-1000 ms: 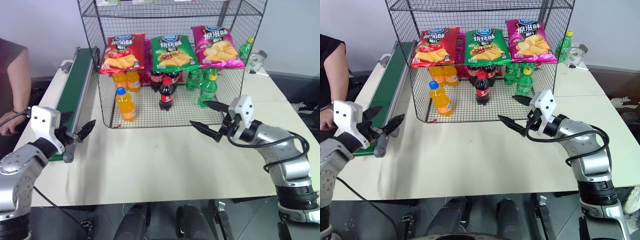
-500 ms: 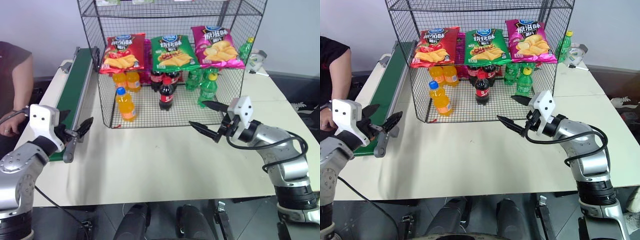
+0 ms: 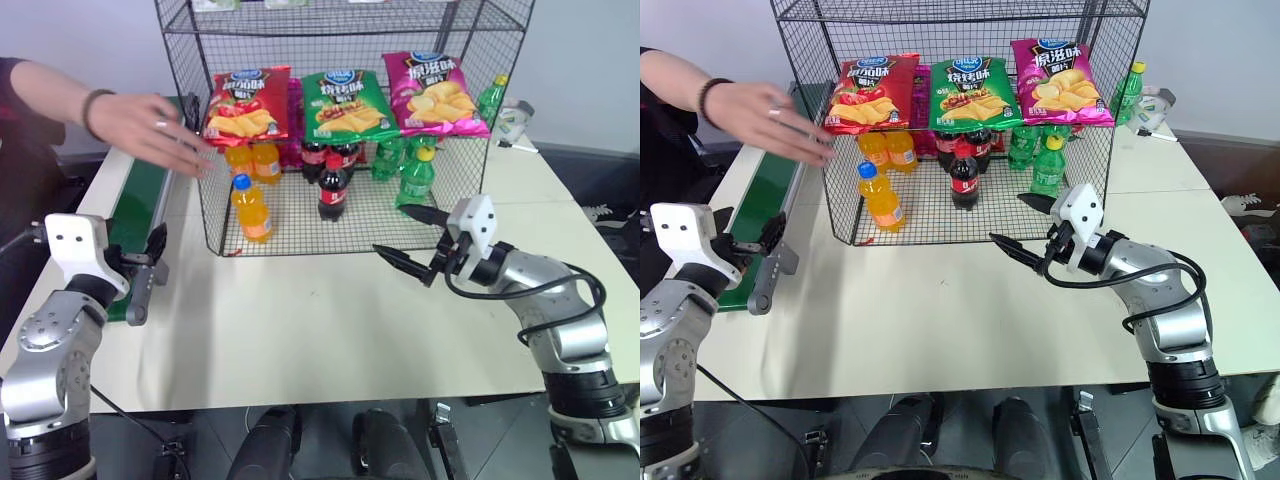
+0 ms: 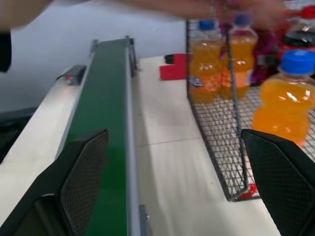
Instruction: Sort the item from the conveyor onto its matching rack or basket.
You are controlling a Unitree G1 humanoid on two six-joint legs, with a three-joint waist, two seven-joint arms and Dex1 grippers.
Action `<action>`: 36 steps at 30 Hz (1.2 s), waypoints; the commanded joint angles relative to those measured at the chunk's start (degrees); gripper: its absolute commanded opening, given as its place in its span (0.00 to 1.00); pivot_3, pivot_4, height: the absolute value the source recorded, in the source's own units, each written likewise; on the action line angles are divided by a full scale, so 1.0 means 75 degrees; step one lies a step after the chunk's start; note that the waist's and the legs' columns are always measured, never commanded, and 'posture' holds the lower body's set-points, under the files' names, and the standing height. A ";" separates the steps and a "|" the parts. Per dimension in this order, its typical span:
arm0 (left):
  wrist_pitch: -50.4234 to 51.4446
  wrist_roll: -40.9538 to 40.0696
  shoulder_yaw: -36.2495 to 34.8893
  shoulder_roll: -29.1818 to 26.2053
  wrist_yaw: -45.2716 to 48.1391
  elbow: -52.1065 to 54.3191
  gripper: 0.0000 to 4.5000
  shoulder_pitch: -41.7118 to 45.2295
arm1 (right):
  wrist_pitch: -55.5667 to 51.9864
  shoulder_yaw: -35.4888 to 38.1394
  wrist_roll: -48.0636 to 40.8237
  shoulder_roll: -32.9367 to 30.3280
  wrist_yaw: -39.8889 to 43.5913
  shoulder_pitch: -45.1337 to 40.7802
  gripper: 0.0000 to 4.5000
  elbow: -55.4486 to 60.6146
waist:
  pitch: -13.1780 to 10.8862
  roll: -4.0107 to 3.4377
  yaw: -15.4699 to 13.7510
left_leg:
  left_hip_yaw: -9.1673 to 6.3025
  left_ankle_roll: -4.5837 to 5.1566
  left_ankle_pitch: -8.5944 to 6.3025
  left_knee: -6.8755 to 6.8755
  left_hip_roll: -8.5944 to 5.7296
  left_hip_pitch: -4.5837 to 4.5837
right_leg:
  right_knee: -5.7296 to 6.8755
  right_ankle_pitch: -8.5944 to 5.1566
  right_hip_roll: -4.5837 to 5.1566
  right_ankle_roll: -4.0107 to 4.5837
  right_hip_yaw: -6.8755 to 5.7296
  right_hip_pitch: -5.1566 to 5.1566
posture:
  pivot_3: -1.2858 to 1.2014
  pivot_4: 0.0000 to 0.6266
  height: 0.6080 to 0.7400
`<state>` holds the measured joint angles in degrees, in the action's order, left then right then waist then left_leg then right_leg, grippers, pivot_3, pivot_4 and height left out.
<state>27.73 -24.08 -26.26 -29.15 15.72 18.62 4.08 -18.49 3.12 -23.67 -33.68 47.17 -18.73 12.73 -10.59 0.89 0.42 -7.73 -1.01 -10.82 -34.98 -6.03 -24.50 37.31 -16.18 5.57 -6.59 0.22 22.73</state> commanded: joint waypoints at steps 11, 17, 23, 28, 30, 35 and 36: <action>-0.0455 0.0000 -0.0079 0.0332 -0.0118 0.0300 1.00 -0.0284 | -0.0131 0.0032 -0.0098 0.0039 -0.0154 -0.0213 1.00 0.0413 | 0.0000 0.0000 -0.0004 | 0.0000 0.0000 0.0000 0.0000 0.0000 0.0000 | 0.0000 0.0000 0.0000 0.0000 0.0000 0.0000 | 0.52 0.24 1.00; -0.0046 -0.0565 -0.0016 0.0043 0.0641 0.0389 1.00 -0.0543 | -0.0075 0.0044 -0.0099 0.0065 -0.0176 -0.0207 1.00 0.0388 | 0.0000 -0.0001 0.0007 | 0.0000 0.0000 0.0000 0.0000 0.0000 0.0000 | 0.0000 0.0000 0.0000 0.0000 -0.0001 -0.0001 | 0.52 0.24 1.00; 0.0129 -0.0944 -0.0298 0.0002 0.0627 0.0351 1.00 -0.0541 | 0.0014 0.0055 -0.0089 0.0096 -0.0161 -0.0172 1.00 0.0337 | 0.0000 -0.0001 0.0000 | -0.0001 0.0000 0.0000 -0.0001 0.0000 0.0000 | 0.0000 -0.0011 0.0001 0.0020 -0.0001 -0.0001 | 0.52 0.24 1.00; 0.0096 -0.0911 -0.0352 -0.0010 0.0506 0.0350 1.00 -0.0541 | 0.0110 0.0032 -0.0047 0.0145 -0.0133 -0.0201 1.00 0.0211 | 0.0000 -0.0001 0.0001 | 0.0000 0.0000 0.0000 -0.0001 0.0000 0.0000 | 0.0000 -0.0011 0.0000 0.0019 -0.0001 -0.0001 | 0.52 0.24 1.00; -0.0054 -0.0701 -0.0401 0.0010 0.0302 0.0235 1.00 -0.0491 | 0.0156 0.0023 -0.0035 0.0159 -0.0110 -0.0209 1.00 0.0157 | 0.0000 -0.0001 0.0002 | 0.0000 0.0000 0.0000 -0.0001 0.0000 0.0000 | 0.0000 -0.0011 0.0000 0.0019 -0.0001 -0.0001 | 0.52 0.24 1.00; -0.0283 -0.0038 -0.0625 0.0085 -0.0714 -0.0354 1.00 -0.0061 | 0.0307 0.0003 0.0012 0.0253 -0.0100 -0.0319 1.00 -0.0024 | 0.0000 -0.0001 -0.0002 | -0.0001 0.0000 0.0000 -0.0001 0.0000 0.0000 | 0.0000 -0.0010 0.0000 0.0018 -0.0002 -0.0001 | 0.52 0.24 1.00; -0.0361 0.0170 -0.0664 0.0105 -0.0997 -0.0520 1.00 0.0074 | 0.0355 -0.0028 0.0028 0.0307 -0.0102 -0.0347 1.00 -0.0054 | 0.0000 -0.0001 -0.0006 | -0.0001 0.0000 0.0000 -0.0001 0.0000 0.0002 | 0.0001 -0.0008 -0.0001 0.0015 -0.0003 -0.0001 | 0.52 0.24 1.00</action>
<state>27.07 -25.46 -28.68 -28.08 12.06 15.45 3.24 -17.69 2.75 -23.30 -32.17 46.40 -19.90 11.78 -10.59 0.88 0.37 -7.73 -1.00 -10.82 -34.99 -6.02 -24.49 37.32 -16.18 5.55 -6.59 0.19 22.73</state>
